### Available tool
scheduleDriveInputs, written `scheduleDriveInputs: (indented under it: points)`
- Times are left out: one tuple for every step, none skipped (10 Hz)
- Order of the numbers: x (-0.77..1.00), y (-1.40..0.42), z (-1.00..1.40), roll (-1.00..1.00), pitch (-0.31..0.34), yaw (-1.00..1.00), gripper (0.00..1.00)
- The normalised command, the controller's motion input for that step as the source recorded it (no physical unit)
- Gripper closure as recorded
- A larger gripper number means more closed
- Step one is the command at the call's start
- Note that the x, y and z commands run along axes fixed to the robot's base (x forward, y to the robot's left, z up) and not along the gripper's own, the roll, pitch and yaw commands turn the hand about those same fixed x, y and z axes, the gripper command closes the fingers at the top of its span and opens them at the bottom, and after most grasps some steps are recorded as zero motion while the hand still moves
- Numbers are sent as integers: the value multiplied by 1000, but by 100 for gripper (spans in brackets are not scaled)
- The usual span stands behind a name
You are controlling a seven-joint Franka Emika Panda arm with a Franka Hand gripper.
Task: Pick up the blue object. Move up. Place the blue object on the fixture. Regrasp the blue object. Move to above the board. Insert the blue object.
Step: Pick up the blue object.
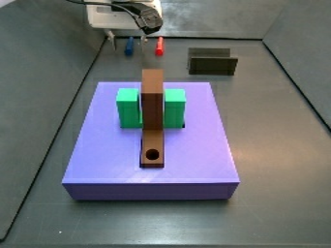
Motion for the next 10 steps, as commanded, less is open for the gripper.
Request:
scheduleDriveInputs:
  points:
    - [-43, 11, -414, -109, -209, 0, 0]
    - [-49, 20, -423, -114, -211, 0, 0]
    - [-66, 17, -454, -111, -217, 0, 0]
    - [-57, 17, -474, -110, -217, 0, 0]
    - [-60, 23, -494, -109, -219, 0, 0]
    - [-57, 31, -514, -106, -221, 0, 0]
    - [-43, 40, -543, -103, -220, 0, 0]
    - [-6, 34, -594, -97, -227, 0, 0]
    - [0, 34, -603, -99, -224, 0, 0]
    - [0, 31, -600, -90, -207, 0, 0]
